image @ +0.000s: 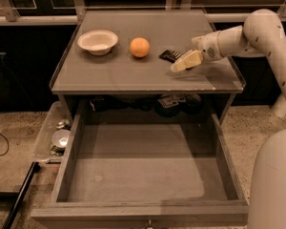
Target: Place rxbar chocolate into top drawer
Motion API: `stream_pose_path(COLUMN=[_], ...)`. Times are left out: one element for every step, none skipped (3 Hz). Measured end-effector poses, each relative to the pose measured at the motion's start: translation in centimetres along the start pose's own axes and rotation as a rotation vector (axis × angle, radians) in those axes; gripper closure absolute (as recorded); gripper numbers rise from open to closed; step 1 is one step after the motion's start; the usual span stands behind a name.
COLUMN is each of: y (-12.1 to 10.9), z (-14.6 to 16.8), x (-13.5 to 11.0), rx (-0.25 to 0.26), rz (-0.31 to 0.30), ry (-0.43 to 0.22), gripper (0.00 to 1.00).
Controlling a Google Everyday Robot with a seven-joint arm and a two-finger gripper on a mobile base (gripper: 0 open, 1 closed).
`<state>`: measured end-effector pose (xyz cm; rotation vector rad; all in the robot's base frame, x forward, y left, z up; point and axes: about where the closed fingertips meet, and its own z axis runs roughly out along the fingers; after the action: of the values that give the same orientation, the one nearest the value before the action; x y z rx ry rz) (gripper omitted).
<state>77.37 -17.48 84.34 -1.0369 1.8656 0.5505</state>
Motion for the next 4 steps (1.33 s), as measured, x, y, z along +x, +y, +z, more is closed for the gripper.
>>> stream_pose_path(y=[-0.29,-0.29,-0.29,-0.29], z=[0.36,0.37,0.37,0.37], x=[0.65,0.65,0.65,0.65], rx=[0.004,0.004,0.004,0.004], rz=[0.013,0.013,0.013,0.013], ry=[0.006,0.006,0.006,0.006], gripper=[0.0,0.0,0.19,0.43])
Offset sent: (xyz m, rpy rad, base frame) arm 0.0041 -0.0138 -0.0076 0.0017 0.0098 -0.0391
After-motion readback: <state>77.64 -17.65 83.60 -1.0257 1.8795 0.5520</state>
